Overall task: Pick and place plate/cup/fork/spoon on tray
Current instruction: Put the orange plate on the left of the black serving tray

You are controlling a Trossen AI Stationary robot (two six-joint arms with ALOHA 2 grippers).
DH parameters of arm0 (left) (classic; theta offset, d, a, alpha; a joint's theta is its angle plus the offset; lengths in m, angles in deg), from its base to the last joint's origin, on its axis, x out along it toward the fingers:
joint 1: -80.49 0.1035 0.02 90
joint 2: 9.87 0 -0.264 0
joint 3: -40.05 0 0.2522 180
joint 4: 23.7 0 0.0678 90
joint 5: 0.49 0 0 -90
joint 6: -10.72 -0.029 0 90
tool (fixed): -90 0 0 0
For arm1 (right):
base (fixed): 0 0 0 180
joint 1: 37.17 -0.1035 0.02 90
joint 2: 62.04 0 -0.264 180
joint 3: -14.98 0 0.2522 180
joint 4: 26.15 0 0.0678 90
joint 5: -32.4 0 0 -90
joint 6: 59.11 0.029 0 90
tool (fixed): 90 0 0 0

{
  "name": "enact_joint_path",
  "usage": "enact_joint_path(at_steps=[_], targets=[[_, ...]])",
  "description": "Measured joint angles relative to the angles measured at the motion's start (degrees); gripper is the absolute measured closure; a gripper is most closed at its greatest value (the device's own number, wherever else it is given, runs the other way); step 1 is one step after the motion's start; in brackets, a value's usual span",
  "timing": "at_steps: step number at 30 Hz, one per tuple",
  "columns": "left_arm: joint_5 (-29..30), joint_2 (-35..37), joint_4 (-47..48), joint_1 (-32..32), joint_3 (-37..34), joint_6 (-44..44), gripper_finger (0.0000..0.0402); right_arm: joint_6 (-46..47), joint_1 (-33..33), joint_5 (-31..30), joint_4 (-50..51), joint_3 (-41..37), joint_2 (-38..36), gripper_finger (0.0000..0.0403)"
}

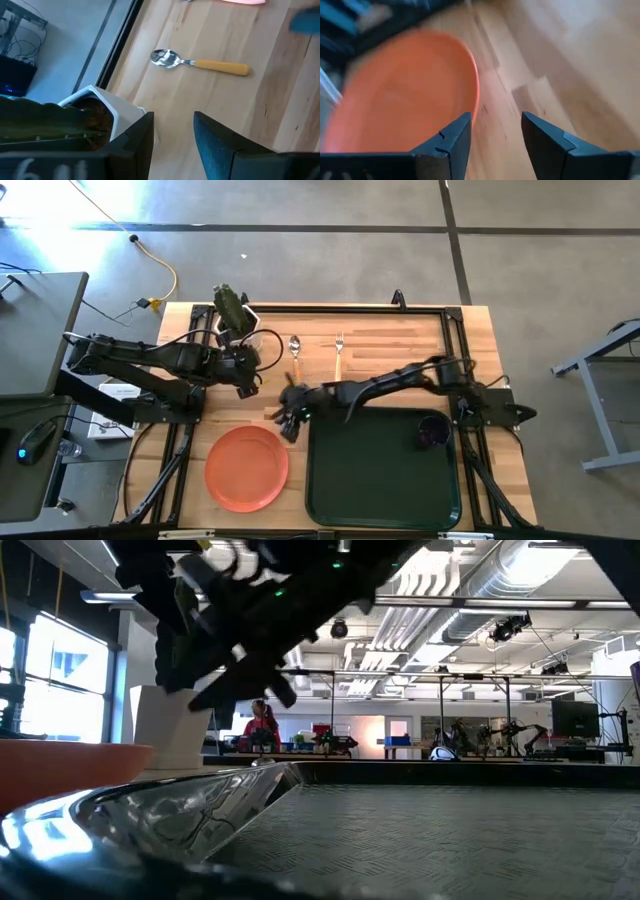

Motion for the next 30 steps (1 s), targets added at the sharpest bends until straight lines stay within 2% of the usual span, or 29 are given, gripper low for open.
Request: enact_joint_path(at_steps=[5, 9, 11, 18, 21, 24, 26, 30], targets=[[0.38, 0.0, 0.04, 0.0, 0.0, -0.02, 0.0275, -0.79, 0.05, 1.02, 10.45, 13.1, 8.46, 0.0238], [0.46, -0.02, -0.35, 0.0, -1.76, -0.78, 0.0275, -1.67, 0.08, 6.76, 11.96, 19.47, 12.99, 0.0238], [0.53, -0.01, -0.56, 0.0, -3.18, -1.03, 0.0275, -1.66, -0.1, 9.0, 12.16, 21.07, 14.44, 0.0238], [0.88, -0.02, -5.3, 0.2, -8.03, -4.92, 0.0275, -1.57, -0.09, 10.98, 13.96, 21.4, 15.84, 0.0242], [1.09, -0.02, -7.54, 0.2, -8.84, -6.01, 0.0275, -5.3, -0.67, 10.96, 15.17, 21.41, 15.81, 0.0273], [1.09, -0.02, -10.65, 0.2, -9.68, -6.35, 0.0275, -7.35, -1.43, 10.12, 17.99, 21.39, 15.81, 0.0345], [1.12, -0.02, -12.91, 0.2, -9.92, -7.87, 0.0275, -7.6, -1.54, 12.25, 18.15, 21.39, 15.71, 0.0385], [1.11, -0.02, -14.46, 0.2, -9.94, -9.57, 0.0275, -7.81, -1.73, 11.36, 18.68, 21.36, 15.38, 0.0382]])
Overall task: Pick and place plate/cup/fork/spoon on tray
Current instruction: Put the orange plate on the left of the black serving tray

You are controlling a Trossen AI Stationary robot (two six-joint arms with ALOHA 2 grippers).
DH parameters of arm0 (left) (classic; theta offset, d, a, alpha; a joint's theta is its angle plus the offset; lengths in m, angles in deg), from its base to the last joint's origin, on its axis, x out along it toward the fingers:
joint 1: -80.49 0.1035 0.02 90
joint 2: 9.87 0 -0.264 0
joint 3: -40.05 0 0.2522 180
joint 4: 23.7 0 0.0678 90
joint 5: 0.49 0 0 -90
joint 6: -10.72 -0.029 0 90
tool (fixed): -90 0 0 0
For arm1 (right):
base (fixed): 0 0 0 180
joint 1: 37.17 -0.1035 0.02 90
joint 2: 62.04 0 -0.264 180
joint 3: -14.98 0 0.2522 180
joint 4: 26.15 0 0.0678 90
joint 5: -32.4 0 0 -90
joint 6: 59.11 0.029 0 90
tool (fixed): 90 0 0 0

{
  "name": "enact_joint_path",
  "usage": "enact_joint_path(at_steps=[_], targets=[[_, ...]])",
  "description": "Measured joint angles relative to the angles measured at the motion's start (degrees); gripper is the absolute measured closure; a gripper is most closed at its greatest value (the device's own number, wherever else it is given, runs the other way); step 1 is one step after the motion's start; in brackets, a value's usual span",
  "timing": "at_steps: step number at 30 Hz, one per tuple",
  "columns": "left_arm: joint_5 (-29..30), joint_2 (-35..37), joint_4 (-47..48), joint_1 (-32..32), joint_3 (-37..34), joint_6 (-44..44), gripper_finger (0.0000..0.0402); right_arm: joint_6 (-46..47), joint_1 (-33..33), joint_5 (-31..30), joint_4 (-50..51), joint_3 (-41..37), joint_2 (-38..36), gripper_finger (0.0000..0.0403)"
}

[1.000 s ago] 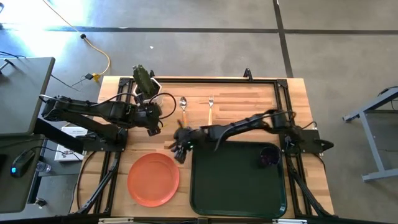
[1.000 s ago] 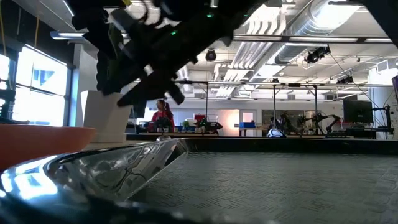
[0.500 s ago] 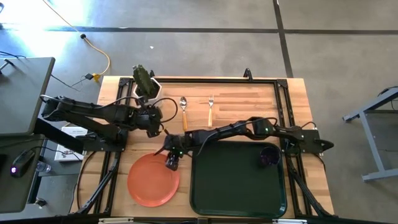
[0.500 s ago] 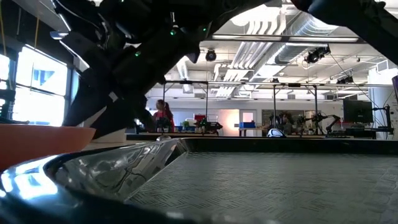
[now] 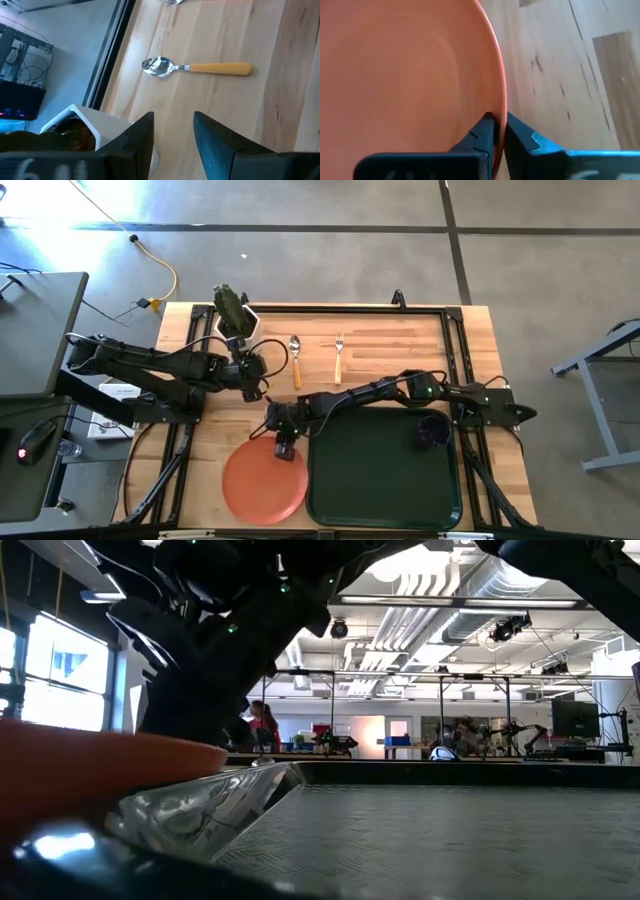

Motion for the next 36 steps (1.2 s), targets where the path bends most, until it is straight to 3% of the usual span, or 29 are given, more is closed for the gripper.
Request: enact_joint_path(at_steps=[6, 14, 21, 26, 31, 36], targets=[[-0.01, 0.02, 0.48, 0.0, -0.04, -0.79, 0.0275, -1.87, -1.12, -2.67, 3.22, -0.04, -2.32, 0.0395], [-0.02, 0.04, 0.6, 0.0, -0.04, -1.48, 0.0275, -3.97, -3.61, -15.96, 22.18, -0.06, -12.71, 0.0401], [-0.03, 0.04, -0.5, 0.0, -0.04, -1.53, 0.0275, 7.48, -9.46, -30.37, 48.64, -0.06, -22.52, 0.0402], [-1.1, 0.04, -4.51, 0.0, -0.04, -3.35, 0.0275, 18.27, -14.79, -34.2, 64.95, -0.09, -26.8, 0.0402], [-5.1, 0.04, -9.57, -0.01, -0.04, -5.84, 0.0275, 19.02, -18.21, -33.6, 59.44, -6.04, -30.53, 0.0403], [-7.67, 0.02, -11.82, -0.02, -0.04, -7.5, 0.0275, 22.72, -17.94, -33.35, 56.73, -18.89, -33.17, 0.0403]])
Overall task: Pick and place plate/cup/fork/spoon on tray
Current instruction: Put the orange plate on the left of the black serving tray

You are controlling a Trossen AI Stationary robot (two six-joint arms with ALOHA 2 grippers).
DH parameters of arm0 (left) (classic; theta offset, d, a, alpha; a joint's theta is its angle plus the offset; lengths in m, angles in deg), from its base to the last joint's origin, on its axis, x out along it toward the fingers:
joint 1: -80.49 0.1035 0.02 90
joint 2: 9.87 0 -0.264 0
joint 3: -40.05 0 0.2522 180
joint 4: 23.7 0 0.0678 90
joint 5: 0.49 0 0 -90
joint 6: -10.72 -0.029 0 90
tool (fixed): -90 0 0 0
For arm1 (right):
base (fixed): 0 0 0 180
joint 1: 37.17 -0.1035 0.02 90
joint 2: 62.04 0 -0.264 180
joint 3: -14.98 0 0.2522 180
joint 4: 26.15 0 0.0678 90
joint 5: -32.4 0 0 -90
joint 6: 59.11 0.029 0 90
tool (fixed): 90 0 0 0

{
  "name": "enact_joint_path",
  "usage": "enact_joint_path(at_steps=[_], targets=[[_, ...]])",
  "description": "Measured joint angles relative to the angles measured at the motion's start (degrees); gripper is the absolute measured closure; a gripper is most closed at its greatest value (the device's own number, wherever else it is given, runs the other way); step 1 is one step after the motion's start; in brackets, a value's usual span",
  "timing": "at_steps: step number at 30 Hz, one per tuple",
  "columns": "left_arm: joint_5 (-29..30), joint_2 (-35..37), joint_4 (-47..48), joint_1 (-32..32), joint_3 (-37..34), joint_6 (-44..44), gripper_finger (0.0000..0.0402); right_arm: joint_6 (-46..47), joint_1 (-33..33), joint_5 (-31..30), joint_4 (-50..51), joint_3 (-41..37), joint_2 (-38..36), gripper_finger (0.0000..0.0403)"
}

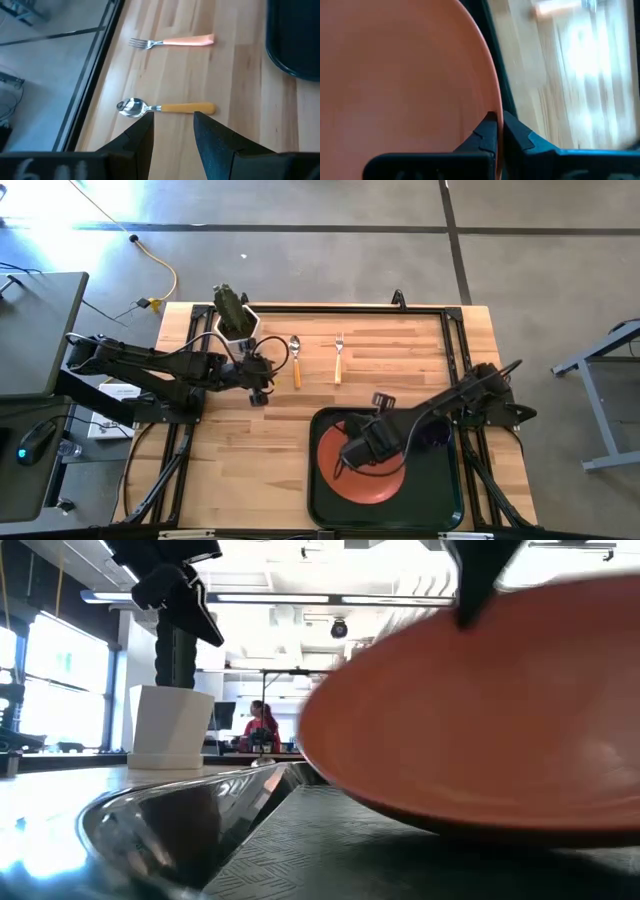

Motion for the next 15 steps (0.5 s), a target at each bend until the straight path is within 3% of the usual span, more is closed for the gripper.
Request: enact_joint_path(at_steps=[7, 11, 15], targets=[[-1.24, 0.0, -0.74, 0.13, 0.0, -1.53, 0.0275, -1.26, 3.2, 8.25, -17.83, -16.97, -3.24, 0.0402], [-1.27, -0.02, -4.11, 0.98, 0.0, -1.43, 0.0275, -1.16, 4.85, 10.56, -20.96, -20.52, -3.44, 0.0397], [-1.25, -0.24, -6.22, 2.22, 0.0, -1.52, 0.0275, 0.57, 5.5, 9.94, -20.23, -21.12, -3.48, 0.0363]])
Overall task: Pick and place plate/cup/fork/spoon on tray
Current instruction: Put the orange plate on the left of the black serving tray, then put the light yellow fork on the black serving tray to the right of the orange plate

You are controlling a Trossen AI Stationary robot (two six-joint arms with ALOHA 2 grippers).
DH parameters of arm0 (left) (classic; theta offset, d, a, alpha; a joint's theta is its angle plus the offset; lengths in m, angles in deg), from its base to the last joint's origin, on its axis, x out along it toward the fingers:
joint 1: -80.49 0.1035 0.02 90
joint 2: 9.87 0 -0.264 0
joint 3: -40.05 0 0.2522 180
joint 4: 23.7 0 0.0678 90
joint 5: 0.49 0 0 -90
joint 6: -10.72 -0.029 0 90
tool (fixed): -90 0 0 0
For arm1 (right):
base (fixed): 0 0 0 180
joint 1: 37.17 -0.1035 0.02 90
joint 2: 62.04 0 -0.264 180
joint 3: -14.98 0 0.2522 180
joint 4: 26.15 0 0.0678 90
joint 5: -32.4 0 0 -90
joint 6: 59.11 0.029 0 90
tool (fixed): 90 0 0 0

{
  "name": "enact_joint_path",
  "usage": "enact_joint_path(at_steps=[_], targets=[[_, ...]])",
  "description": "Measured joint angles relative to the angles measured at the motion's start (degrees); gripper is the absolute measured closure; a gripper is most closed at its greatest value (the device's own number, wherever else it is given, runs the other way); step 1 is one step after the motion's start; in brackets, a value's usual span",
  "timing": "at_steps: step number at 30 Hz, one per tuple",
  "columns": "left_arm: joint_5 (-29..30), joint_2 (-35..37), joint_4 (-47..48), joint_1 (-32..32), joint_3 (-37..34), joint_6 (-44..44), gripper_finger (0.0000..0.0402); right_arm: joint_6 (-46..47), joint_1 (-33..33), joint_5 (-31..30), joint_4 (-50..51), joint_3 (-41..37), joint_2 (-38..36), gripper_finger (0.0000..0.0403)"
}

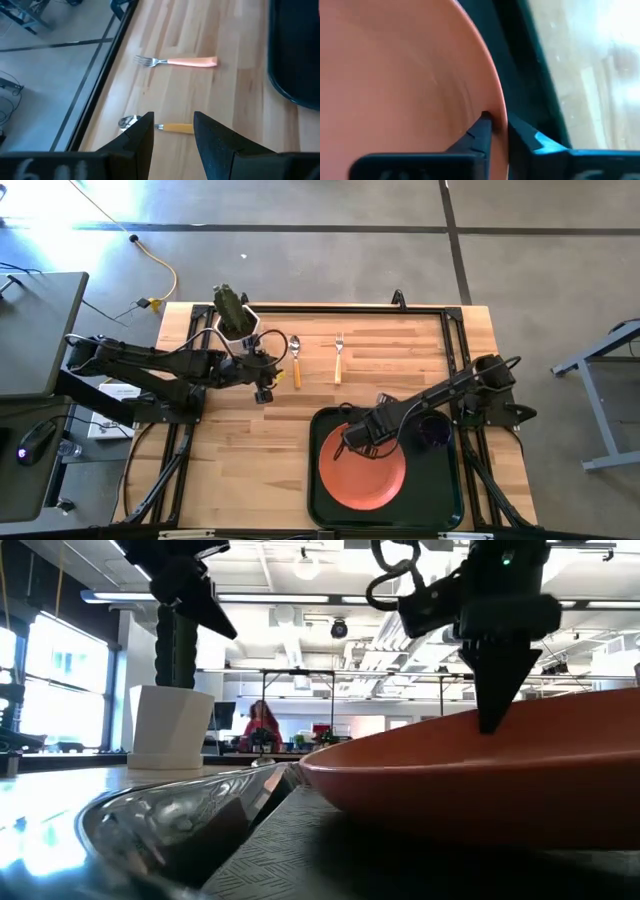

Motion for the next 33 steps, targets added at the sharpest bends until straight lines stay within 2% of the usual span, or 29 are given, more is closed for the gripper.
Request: enact_joint_path(at_steps=[6, 9, 12, 15, 18, 21, 24, 27, 30, 31, 33], targets=[[0.58, 0.0, -8.03, 1.28, -3.29, -2.92, 0.0275, 5.8, -0.07, -2.06, 0.22, 0.94, -2.12, 0.0282], [0.62, 0.0, -16.24, 2.27, -6.36, -5.1, 0.0275, 7.26, -0.55, -6.41, 4.88, 2.8, -3.35, 0.0253], [0.63, -0.04, -27.86, 3.74, -8.04, -10.42, 0.0275, 3.84, 1.34, -12.58, 16.47, 9.67, -4.58, 0.0238], [0.66, 0.62, -37.0, 5.13, -7.03, -12.47, 0.0275, 5.06, 6.28, -19.11, 27.51, 21.77, -5.48, 0.0234], [0.2, 0.76, -40.43, 5.82, -6.73, -12.47, 0.0275, 5.55, 9.7, -22.56, 26.69, 30.41, -7.67, 0.0234], [-0.96, 0.31, -40.98, 6.6, -7.27, -10.83, 0.0275, 3.85, 10.45, -27.94, 24.92, 32.54, -9.6, 0.0234], [-4.57, -0.74, -42.56, 7.9, -9.74, -10.51, 0.0275, 6.76, 11.22, -35.82, 25.29, 28.02, -11.25, 0.0234], [-5.93, -1.85, -47.45, 9.38, -13.36, -9.87, 0.0275, 14.9, 13.33, -40.49, 21.21, 18.77, -12.88, 0.0234], [-4.56, -3.08, -52.39, 11.05, -17.12, -8.14, 0.0275, 23.26, 17.07, -43.65, 2.68, 7.25, -13.47, 0.0234], [-3.49, -3.56, -53.61, 11.7, -18.04, -6.9, 0.0275, 22.91, 18.7, -43.26, -6.14, 3.93, -13.45, 0.0234], [-1.26, -4.26, -56.96, 13.02, -19.08, -4.97, 0.0275, 15.71, 22.09, -40.03, -23.96, -1.76, -12.87, 0.0234]])
